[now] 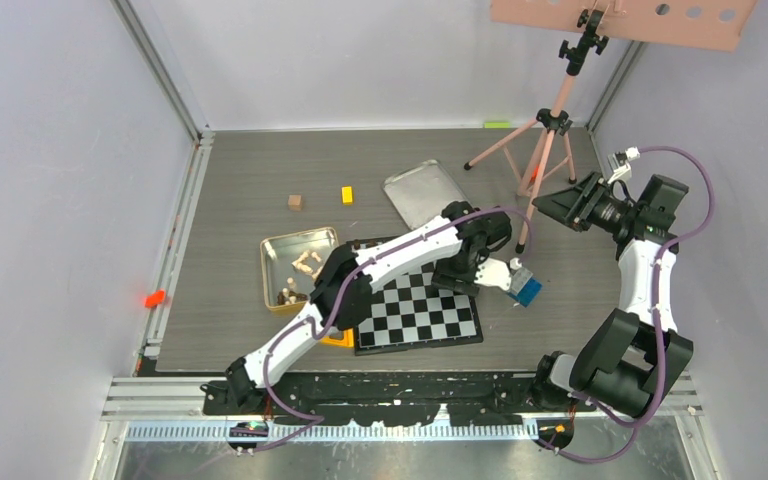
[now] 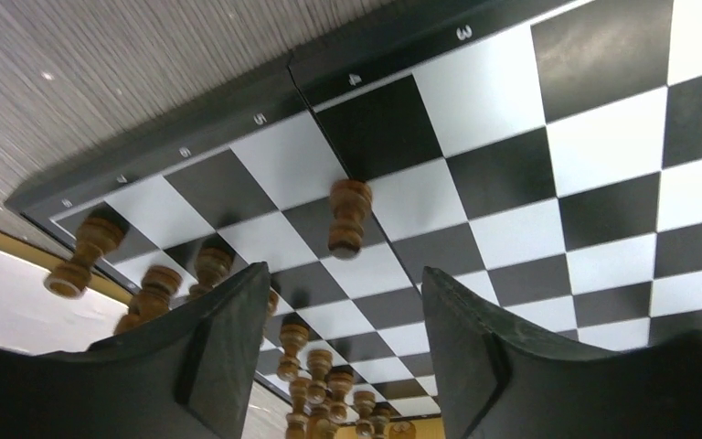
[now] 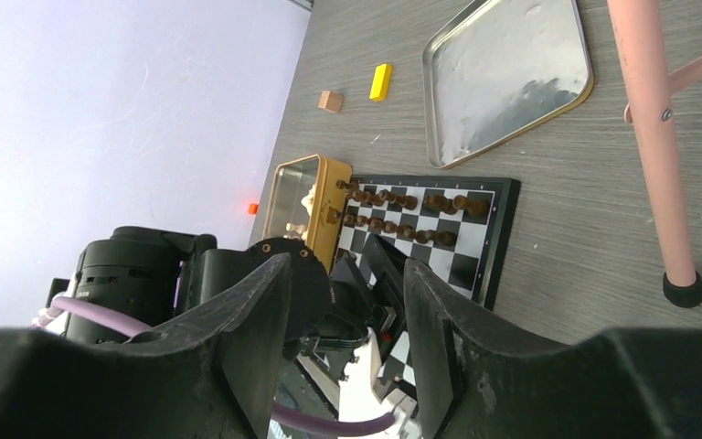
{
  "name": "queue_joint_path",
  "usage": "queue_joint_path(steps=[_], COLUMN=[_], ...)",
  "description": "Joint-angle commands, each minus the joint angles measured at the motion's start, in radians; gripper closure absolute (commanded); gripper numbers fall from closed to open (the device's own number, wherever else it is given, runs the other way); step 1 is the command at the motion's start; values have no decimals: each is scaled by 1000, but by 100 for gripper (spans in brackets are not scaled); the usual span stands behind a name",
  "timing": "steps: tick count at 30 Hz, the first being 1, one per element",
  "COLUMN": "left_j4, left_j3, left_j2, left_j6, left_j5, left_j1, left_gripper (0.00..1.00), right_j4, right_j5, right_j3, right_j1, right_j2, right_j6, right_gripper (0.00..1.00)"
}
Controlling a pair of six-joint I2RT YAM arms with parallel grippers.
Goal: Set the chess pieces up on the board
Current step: Place the chess piece on the chessboard, then pick up the chess piece from the chessboard.
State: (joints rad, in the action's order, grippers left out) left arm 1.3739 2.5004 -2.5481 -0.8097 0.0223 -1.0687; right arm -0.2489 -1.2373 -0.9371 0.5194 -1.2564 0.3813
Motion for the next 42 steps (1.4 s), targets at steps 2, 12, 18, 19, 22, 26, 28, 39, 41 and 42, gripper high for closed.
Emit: queue_joint_path(steps=[2,12,18,19,22,26,28,39,41,42], left_j4=[-40,-291,-354,-350,-353,-358,-360,-373,-371,-371], left_j3=[-125,-715,-876,-886,-914,-940,-953,-979,-978,-977], left_j2=[227,751,932,948,990,1033,1050,1066,1066,1065], left_j6=[78,259,366,379,410,422,422,422,420,420], left_j5=[-33,99,240,261,288,287,294,312,313,312], left_j1=[23,275,504,535,606,657,672,702,703,704], left_gripper=[31,29,28,28,28,28,28,28,28,28], right_j4=[-262,-500,-437,-424,-403,-406,-407,-395,-394,-395], right_j5=[56,359,704,736,860,942,967,1030,1028,1027], right_j3=[-90,-120,-77,-78,-95,-138,-140,-135,-140,-144], right_j1=[5,-220,-622,-697,-820,-922,-956,-1029,-1035,-1037], right_j2=[22,26,2,-27,-100,-210,-249,-328,-339,-347], right_j6=[-281,-648,-711,-714,-731,-744,-750,-755,-754,-753], right_gripper=[46,45,44,44,44,44,44,53,56,59])
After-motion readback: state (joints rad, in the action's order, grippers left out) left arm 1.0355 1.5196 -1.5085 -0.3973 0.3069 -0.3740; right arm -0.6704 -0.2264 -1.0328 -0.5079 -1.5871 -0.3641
